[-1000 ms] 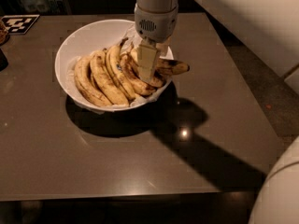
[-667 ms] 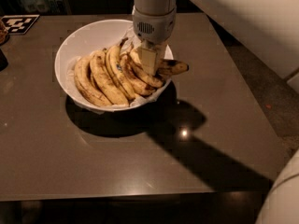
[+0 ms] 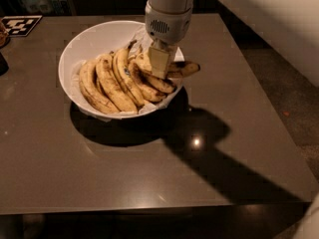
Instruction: Pick banana from white bowl
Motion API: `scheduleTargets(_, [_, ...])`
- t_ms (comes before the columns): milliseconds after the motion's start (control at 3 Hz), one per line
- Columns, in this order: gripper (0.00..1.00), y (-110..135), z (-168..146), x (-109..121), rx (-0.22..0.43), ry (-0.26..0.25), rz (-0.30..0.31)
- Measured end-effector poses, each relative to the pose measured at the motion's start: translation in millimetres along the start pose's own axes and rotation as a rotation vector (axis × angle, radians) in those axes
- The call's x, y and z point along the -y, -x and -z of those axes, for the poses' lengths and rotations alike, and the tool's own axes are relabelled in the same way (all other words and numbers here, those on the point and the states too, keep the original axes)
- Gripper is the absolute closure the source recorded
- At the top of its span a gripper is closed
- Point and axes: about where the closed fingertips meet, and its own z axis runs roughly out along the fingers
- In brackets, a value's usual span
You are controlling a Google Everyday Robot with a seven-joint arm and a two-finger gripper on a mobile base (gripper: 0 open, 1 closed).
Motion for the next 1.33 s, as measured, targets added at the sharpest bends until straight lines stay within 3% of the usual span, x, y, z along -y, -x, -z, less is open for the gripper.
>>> scheduleTargets(333, [1.0, -8.8, 27.6, 1.4, 0.15, 0.001, 0.045])
scheduleTargets(667, [1.0, -25.8, 52.7, -3.3, 0.299, 0.047, 0.115])
scheduleTargets(1000, [1.0, -47.5, 72.4, -13.1, 0.389, 0.081, 0.183])
scheduleTargets(1333, [1.0, -102.5, 94.6, -38.5, 0.381, 0.09, 0.239])
